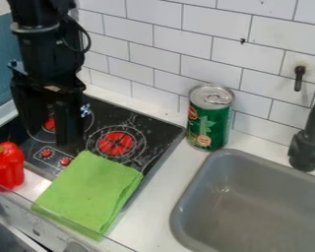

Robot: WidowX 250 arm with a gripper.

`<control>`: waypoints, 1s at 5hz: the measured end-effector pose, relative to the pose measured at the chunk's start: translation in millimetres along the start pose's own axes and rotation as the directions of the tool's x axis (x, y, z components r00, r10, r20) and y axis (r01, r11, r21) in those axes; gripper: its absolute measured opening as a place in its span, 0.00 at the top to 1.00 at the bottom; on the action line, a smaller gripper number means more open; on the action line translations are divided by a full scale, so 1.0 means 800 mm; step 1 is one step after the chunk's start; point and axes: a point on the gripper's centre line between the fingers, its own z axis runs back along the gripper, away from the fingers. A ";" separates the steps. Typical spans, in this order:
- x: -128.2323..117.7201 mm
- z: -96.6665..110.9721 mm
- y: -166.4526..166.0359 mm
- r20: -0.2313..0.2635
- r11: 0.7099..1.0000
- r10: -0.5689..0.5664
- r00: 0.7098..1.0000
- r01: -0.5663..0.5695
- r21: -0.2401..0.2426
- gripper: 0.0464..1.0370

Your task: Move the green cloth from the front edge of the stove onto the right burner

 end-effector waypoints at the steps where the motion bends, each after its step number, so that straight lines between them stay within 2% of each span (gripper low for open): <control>1: -0.001 -0.006 -0.001 -0.021 1.000 0.000 1.000 0.000 -0.006 0.04; 2: 0.009 -0.022 0.004 -0.038 1.000 0.002 0.999 -0.002 -0.003 0.04; 3: 0.021 -0.039 0.003 -0.044 0.999 -0.017 0.999 0.016 -0.029 0.04; 4: 0.030 -0.081 0.003 -0.122 0.997 -0.022 0.992 0.013 -0.074 0.04; 5: 0.033 -0.104 0.005 -0.172 0.997 -0.005 0.985 -0.007 -0.073 0.04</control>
